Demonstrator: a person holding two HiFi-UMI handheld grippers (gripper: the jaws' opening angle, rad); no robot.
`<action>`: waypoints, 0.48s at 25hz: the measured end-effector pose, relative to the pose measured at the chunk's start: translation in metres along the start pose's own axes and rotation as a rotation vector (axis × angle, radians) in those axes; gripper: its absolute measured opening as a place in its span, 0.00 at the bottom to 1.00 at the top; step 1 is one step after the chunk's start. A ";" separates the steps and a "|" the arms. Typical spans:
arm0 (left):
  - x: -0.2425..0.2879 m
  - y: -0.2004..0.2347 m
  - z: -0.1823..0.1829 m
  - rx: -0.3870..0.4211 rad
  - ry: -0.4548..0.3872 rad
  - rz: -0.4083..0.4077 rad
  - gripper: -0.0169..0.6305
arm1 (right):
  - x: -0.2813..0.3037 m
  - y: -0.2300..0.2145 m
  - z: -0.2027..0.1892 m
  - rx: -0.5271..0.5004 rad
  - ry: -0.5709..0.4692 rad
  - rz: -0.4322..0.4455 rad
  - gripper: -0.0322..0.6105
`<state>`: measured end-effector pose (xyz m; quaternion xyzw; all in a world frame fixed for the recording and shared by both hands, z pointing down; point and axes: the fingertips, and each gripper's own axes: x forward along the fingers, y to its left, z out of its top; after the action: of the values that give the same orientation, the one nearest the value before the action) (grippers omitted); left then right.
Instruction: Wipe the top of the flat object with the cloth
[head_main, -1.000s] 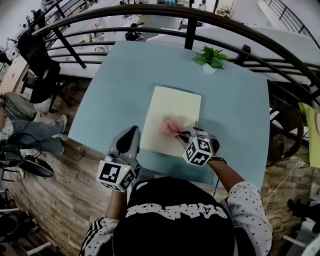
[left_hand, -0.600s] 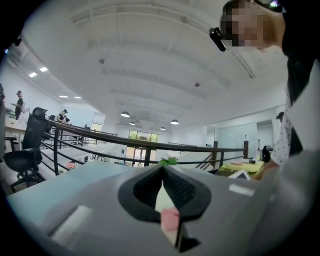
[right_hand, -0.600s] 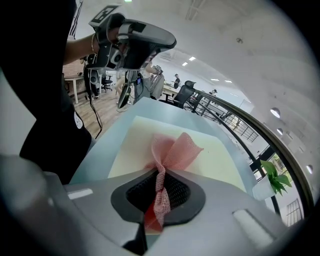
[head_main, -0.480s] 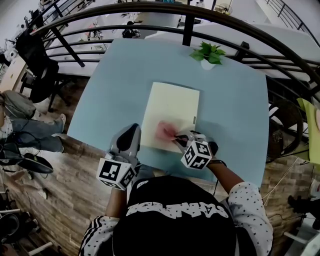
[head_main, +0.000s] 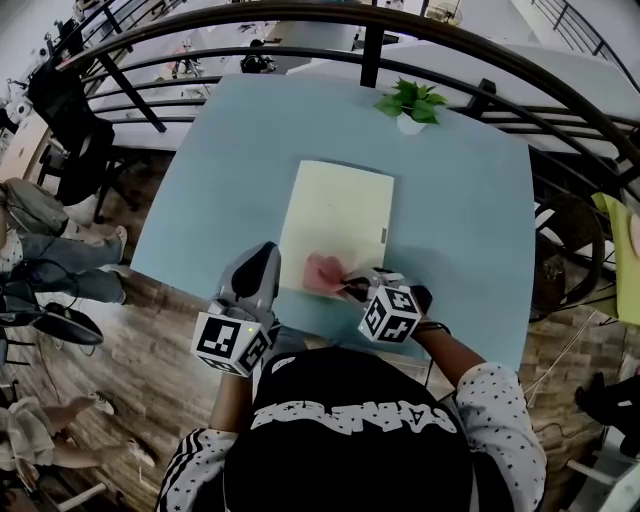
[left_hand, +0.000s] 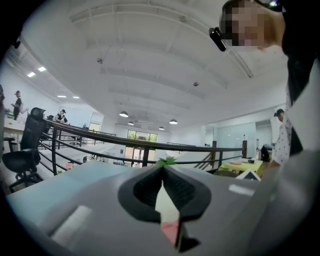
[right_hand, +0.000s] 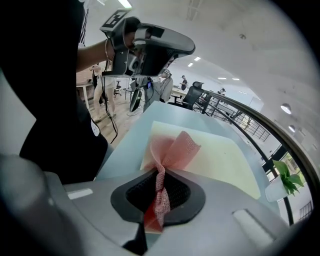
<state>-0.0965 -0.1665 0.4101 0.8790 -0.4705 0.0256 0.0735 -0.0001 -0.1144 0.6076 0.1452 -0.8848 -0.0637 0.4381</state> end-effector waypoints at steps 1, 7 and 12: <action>-0.002 -0.001 -0.001 0.000 -0.002 0.001 0.03 | 0.000 0.005 0.000 -0.004 -0.001 0.014 0.08; -0.001 -0.003 0.000 0.000 -0.011 0.012 0.03 | -0.003 0.020 0.003 -0.013 -0.008 0.084 0.08; -0.002 -0.002 0.001 -0.001 -0.015 0.026 0.03 | -0.004 0.028 0.005 -0.007 -0.026 0.154 0.08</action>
<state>-0.0957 -0.1636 0.4091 0.8729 -0.4824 0.0194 0.0700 -0.0077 -0.0870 0.6079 0.0743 -0.8987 -0.0350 0.4307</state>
